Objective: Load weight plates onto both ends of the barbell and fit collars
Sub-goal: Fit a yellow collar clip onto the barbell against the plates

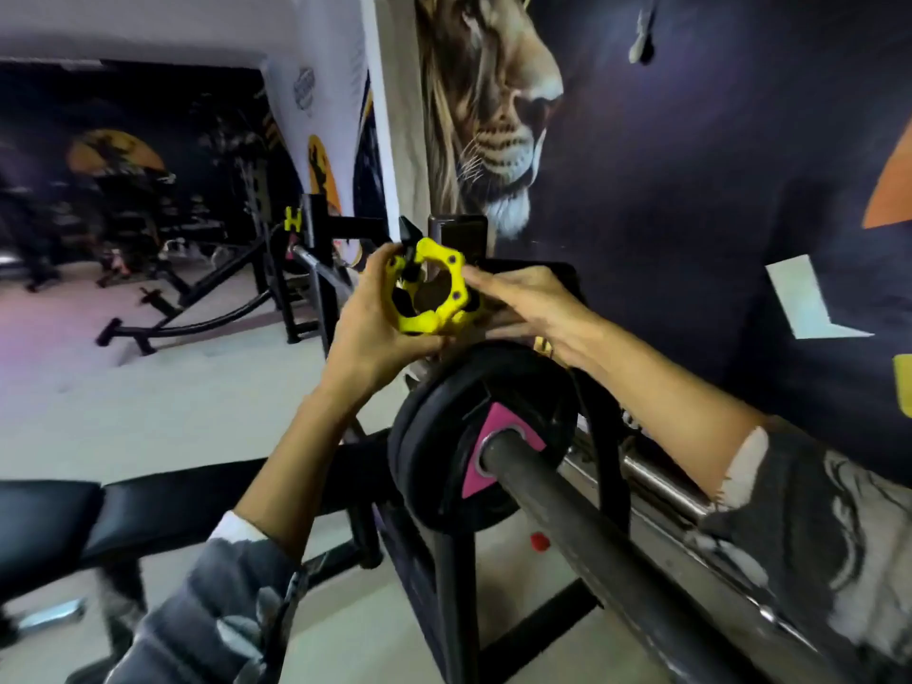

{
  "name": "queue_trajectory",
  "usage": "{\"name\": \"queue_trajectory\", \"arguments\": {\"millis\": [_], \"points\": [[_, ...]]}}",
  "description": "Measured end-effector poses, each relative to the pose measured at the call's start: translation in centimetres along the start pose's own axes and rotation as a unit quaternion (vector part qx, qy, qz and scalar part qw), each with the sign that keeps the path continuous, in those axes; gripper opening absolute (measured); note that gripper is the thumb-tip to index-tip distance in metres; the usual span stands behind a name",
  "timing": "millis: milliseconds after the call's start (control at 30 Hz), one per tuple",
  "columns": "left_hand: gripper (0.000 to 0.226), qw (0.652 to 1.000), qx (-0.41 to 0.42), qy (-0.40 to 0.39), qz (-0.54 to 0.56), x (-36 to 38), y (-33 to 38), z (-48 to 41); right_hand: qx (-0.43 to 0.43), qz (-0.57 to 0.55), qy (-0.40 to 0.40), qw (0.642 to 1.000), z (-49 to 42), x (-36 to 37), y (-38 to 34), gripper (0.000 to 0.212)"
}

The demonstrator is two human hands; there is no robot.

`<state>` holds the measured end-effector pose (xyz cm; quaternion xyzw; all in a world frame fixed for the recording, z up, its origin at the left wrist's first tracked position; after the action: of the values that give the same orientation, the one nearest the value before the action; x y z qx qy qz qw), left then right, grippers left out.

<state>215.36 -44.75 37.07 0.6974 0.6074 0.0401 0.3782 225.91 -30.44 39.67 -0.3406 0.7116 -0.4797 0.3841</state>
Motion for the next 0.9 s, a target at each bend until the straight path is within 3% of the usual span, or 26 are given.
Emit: {"name": "queue_trajectory", "arguments": {"millis": [100, 200, 300, 400, 467, 533, 600, 800, 900], "points": [[0.092, 0.996, 0.009, 0.04, -0.074, 1.6, 3.0, 1.7, -0.027, -0.039, -0.036, 0.998, 1.4, -2.3, 0.3, 0.034], [0.094, 0.993, -0.006, 0.042, -0.109, 3.3, 6.3, 3.9, -0.052, -0.07, -0.072, 0.994, 3.0, -4.4, 1.1, 0.016], [0.095, 0.997, -0.053, 0.052, 0.003, 5.0, 9.9, 7.0, -0.057, -0.118, -0.079, 0.988, 5.3, -6.7, 1.8, 0.006], [0.054, 0.966, -0.167, 0.122, 0.153, 6.3, 13.3, 10.6, -0.031, -0.147, -0.112, 0.982, 8.4, -8.6, 2.6, 0.007], [0.022, 0.947, -0.229, 0.131, 0.183, 6.9, 14.8, 12.7, -0.021, -0.143, -0.133, 0.98, 10.5, -9.3, 3.2, 0.004], [0.01, 0.937, -0.26, 0.13, 0.194, 7.5, 17.0, 15.1, -0.015, -0.131, -0.152, 0.98, 13.6, -10.1, 3.5, 0.004], [0.007, 0.931, -0.27, 0.127, 0.211, 7.9, 19.3, 17.8, -0.005, -0.134, -0.15, 0.979, 17.1, -10.8, 3.9, 0.007], [0.028, 0.921, -0.292, 0.117, 0.23, 9.2, 24.4, 25.0, 0.01, -0.133, -0.168, 0.977, 26.4, -13.1, 4.8, 0.014], [0.025, 0.917, -0.303, 0.11, 0.235, 10.4, 26.2, 29.0, 0.014, -0.121, -0.157, 0.98, 30.6, -14.1, 6.4, 0.01]]}}
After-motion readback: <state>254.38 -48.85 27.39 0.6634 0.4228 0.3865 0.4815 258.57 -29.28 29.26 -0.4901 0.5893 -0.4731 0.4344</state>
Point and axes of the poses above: each hand's wrist, its own z-axis away from the middle knuckle, its own x-axis out of the palm, y = z × x, the point moved 1 cm from there along -z, towards the middle knuckle, and after that the axes turned 1 degree about y, right-handed, at the moved point
